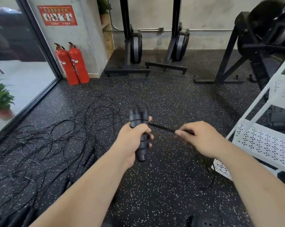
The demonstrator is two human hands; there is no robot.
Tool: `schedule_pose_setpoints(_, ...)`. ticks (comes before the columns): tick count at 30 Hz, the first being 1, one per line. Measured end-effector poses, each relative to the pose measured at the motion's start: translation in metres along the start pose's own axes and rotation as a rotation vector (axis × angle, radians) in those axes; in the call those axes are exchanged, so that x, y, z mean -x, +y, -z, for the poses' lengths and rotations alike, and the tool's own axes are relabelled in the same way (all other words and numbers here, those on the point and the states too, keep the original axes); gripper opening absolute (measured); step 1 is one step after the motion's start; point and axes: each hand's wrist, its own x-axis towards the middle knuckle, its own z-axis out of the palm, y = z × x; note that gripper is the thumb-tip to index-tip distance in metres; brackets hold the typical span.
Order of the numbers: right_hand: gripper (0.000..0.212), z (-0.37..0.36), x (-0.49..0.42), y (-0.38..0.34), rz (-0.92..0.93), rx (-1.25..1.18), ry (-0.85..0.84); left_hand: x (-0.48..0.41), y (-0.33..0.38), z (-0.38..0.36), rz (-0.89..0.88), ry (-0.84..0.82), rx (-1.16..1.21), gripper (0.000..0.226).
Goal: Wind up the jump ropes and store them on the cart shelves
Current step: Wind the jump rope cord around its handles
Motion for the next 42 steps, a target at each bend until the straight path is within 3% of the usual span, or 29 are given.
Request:
schedule_pose_setpoints(4, 0.024, 0.003, 0.001, 0.008, -0.019, -0.025, 0.046, -0.004, -0.002, 0.006, -0.012, 0.043, -0.009, 0.039)
schedule_pose_setpoints(10, 0.027, -0.017, -0.005, -0.005, 0.030, 0.032, 0.086, 0.019, -0.024, -0.030, 0.059, -0.207, -0.149, 0.026)
schedule_pose_setpoints(15, 0.020, -0.009, -0.004, 0.003, 0.021, -0.007, 0.001, 0.003, -0.010, -0.013, -0.010, -0.061, -0.089, 0.034)
schedule_pose_setpoints(19, 0.020, 0.007, 0.000, 0.017, -0.007, -0.017, 0.044, -0.012, 0.002, 0.010, -0.062, 0.086, -0.019, 0.039)
schedule_pose_setpoints(28, 0.031, -0.026, -0.006, -0.001, 0.071, 0.045, 0.027, 0.015, -0.022, -0.028, 0.066, -0.166, -0.122, 0.023)
schedule_pose_setpoints(31, 0.015, -0.016, -0.004, 0.006, 0.036, -0.021, -0.019, 0.004, -0.009, -0.015, -0.002, -0.065, -0.056, 0.035)
schedule_pose_setpoints(36, 0.012, -0.011, 0.001, 0.007, 0.043, -0.020, -0.033, -0.002, 0.002, 0.002, -0.013, 0.046, 0.047, 0.035)
schedule_pose_setpoints(42, 0.028, -0.027, 0.000, -0.014, 0.092, 0.098, 0.041, 0.019, -0.020, -0.027, 0.109, -0.168, -0.052, 0.025)
